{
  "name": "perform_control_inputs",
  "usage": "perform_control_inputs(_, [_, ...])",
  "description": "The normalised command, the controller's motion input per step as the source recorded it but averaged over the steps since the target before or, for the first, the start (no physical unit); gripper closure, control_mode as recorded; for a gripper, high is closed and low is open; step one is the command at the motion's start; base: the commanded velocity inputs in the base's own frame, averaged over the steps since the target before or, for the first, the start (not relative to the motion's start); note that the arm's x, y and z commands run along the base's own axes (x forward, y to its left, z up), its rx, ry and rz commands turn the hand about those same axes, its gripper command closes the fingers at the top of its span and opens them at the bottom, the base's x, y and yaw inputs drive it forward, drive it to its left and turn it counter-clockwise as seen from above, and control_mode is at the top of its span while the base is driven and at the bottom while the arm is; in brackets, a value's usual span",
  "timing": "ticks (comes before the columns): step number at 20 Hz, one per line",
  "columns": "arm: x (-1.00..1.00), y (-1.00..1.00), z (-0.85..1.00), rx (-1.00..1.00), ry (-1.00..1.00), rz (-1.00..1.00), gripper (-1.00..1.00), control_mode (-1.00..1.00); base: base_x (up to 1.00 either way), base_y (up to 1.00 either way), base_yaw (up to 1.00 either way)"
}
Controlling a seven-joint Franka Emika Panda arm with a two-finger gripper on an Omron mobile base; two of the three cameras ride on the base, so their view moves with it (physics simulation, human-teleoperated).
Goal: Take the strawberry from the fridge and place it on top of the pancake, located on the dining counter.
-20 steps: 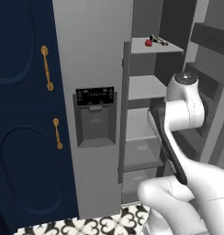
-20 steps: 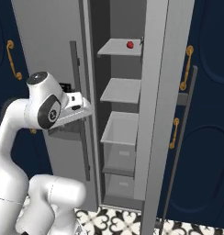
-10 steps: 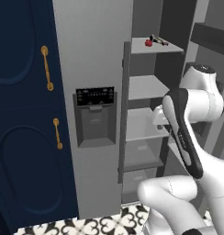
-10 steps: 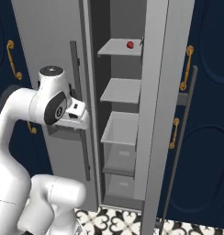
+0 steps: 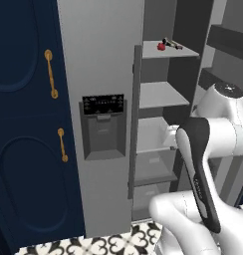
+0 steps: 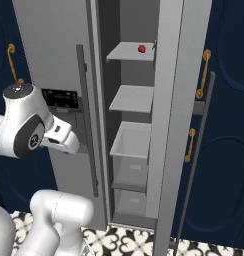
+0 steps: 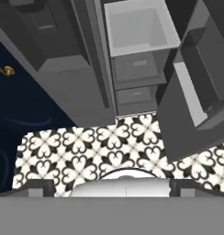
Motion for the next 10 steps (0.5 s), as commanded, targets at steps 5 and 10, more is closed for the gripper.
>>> perform_control_inputs(5, [0.00,-0.19,-0.07,0.00,-0.02,0.00,-1.00,-1.00,0.00,0.00,0.00])
perform_control_inputs(10, [0.00,-0.11,-0.15,-0.03,-0.04,0.06,-1.00,-1.00,0.00,0.00,0.00])
